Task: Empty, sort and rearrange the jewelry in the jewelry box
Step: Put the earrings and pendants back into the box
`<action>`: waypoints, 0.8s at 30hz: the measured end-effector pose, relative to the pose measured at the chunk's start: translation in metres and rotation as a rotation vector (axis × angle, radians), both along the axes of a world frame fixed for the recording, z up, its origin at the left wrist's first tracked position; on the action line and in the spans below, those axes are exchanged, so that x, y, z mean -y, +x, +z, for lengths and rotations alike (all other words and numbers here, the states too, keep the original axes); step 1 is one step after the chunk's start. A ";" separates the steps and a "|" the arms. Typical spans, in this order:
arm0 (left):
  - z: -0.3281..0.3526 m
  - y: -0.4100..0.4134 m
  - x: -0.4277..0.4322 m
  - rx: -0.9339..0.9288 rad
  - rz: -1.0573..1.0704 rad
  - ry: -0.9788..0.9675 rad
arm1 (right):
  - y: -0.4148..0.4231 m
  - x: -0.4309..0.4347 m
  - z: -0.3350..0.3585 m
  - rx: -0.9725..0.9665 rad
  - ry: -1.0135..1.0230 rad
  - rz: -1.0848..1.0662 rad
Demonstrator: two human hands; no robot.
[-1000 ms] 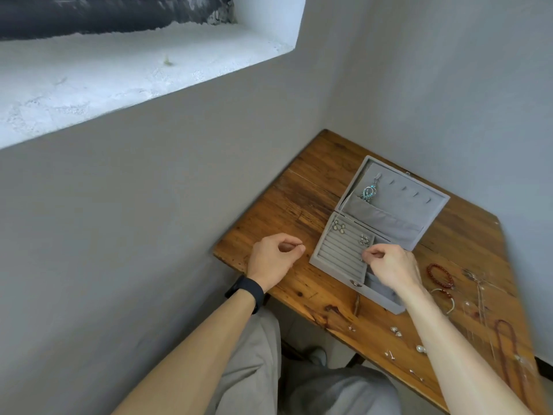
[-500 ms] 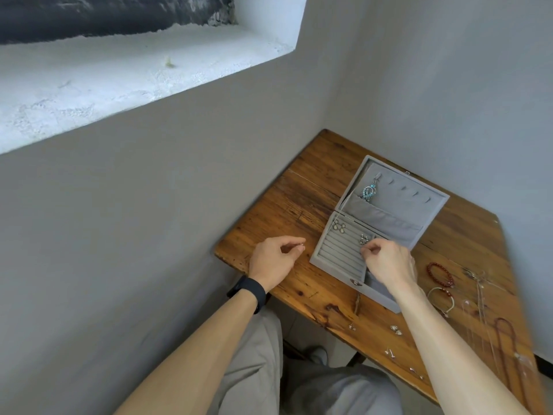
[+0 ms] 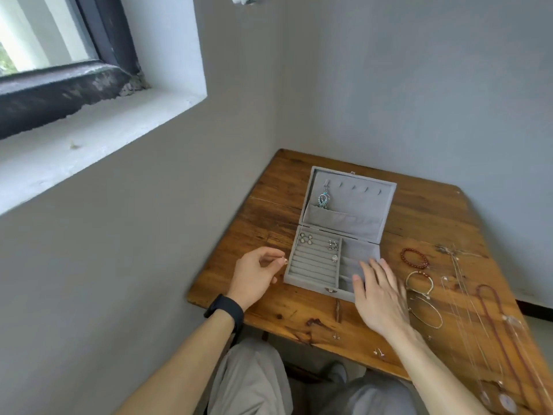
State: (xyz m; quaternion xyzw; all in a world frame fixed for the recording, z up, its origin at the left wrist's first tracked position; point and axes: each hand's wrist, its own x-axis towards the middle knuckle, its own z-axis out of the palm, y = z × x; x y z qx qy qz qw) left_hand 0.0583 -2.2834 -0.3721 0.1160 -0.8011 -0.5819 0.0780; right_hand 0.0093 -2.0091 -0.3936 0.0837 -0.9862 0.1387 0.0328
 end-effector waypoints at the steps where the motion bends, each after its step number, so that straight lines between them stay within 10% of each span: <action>1: 0.005 -0.008 -0.006 -0.016 -0.041 -0.042 | 0.000 0.001 -0.003 0.019 -0.022 -0.002; 9: 0.019 -0.071 -0.056 0.005 -0.246 -0.524 | 0.000 0.001 -0.010 0.021 -0.080 -0.006; 24: 0.006 -0.087 -0.078 0.015 -0.253 -0.689 | -0.003 -0.002 -0.021 -0.005 -0.146 0.006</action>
